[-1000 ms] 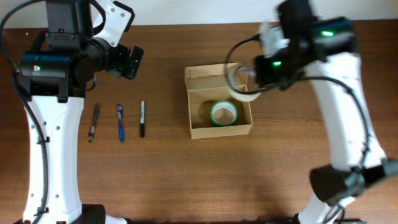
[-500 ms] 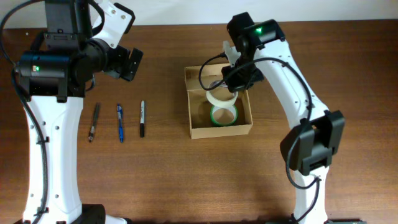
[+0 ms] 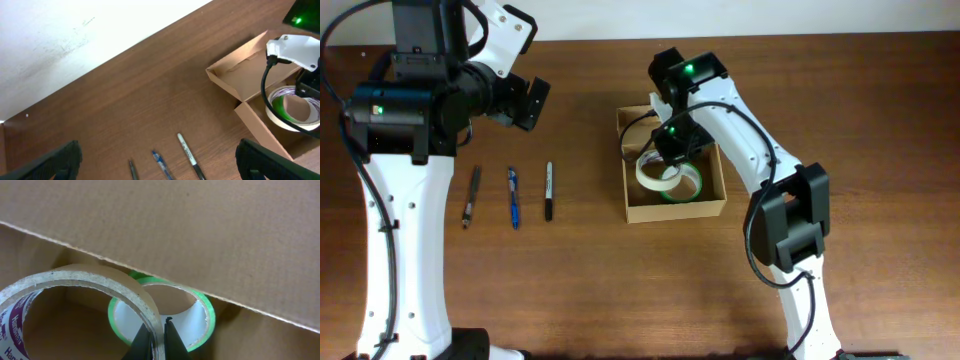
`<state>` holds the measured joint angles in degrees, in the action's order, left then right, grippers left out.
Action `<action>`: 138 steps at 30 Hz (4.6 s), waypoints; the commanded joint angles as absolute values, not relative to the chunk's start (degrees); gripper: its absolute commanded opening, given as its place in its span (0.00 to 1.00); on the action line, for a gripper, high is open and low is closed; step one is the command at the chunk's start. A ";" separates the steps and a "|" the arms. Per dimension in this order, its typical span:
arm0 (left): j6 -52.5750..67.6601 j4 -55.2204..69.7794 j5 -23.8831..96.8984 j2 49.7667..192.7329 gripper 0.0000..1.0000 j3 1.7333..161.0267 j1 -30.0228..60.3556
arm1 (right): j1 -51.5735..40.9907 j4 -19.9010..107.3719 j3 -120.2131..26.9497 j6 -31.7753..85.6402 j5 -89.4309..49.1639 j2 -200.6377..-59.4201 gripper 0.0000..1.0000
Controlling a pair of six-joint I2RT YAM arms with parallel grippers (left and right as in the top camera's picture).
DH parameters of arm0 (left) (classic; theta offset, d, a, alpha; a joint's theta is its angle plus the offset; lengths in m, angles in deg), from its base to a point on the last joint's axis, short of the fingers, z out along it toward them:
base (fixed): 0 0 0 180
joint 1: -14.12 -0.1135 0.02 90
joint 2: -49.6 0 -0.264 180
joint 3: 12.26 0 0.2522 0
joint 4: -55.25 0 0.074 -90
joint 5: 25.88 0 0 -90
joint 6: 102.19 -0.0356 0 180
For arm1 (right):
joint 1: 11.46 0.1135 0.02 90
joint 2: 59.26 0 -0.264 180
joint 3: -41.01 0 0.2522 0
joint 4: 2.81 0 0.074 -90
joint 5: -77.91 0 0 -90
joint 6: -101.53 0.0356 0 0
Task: Pack container
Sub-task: 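Carry the clear tape roll into the box beside the green roll, then release the clear tape roll and withdraw the right gripper right, then lower the left gripper onto the dark pen and grasp it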
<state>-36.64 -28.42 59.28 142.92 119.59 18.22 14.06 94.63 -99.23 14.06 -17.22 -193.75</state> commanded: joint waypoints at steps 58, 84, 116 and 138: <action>-37.62 -27.94 59.48 141.85 0.99 120.33 18.02 | 13.60 98.83 -100.26 16.51 -3.03 -192.90 0.63; -37.62 -28.01 59.48 141.85 0.99 120.31 12.07 | 13.54 108.29 -116.45 24.27 16.05 -146.45 0.92; -38.63 2.02 58.56 142.66 0.98 75.04 -14.46 | 13.54 108.22 -72.78 34.34 21.82 -131.64 0.99; -40.16 5.10 52.11 157.98 0.80 72.83 -8.76 | 13.54 108.27 -72.78 36.07 19.44 -133.45 0.99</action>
<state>-39.46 4.91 53.03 156.25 73.18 -8.49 13.76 107.94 -72.91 34.52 19.77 -133.52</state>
